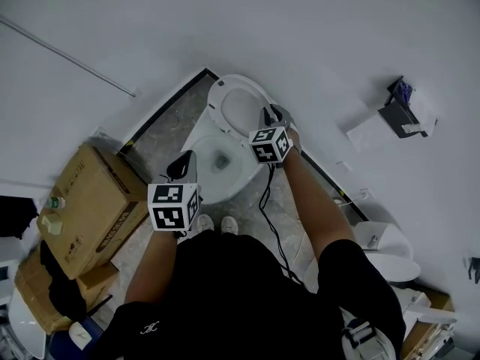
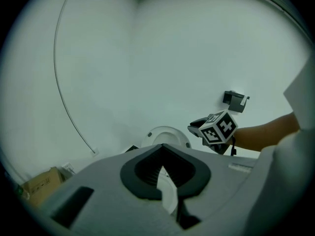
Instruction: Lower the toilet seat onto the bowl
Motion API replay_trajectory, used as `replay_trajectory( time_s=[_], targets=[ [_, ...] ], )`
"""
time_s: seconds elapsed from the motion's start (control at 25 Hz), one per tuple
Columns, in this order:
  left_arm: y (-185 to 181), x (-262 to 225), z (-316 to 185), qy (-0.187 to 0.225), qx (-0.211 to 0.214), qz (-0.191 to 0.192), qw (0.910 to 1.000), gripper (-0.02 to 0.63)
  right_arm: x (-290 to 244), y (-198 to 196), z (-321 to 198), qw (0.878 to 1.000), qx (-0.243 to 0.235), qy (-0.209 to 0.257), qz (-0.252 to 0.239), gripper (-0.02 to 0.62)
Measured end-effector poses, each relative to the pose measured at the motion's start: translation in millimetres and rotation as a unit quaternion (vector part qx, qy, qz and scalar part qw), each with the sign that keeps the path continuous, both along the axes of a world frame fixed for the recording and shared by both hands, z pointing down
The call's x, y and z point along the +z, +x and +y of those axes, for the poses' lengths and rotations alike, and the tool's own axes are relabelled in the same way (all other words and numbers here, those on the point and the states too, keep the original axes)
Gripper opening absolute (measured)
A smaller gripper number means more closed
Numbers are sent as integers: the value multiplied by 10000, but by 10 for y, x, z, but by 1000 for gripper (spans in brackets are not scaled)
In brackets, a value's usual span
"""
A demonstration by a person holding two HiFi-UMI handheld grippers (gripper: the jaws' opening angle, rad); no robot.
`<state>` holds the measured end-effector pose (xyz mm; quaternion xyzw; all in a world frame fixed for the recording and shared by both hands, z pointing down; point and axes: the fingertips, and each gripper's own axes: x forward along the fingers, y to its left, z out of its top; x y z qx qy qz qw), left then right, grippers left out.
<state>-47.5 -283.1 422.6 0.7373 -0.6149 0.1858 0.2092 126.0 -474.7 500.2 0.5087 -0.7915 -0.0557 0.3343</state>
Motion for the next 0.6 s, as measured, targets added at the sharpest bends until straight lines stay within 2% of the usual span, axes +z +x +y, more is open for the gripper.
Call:
replay_trajectory(
  time_s=[0.32, 0.6],
  targets=[
    [-227, 136, -17, -223, -300, 7, 9993, 9, 620, 69, -400, 9974, 165, -523, 466, 91],
    [-283, 265, -20, -409, -442, 40, 9982, 9, 908, 112, -582, 9947, 314, -828, 518, 91]
  ],
)
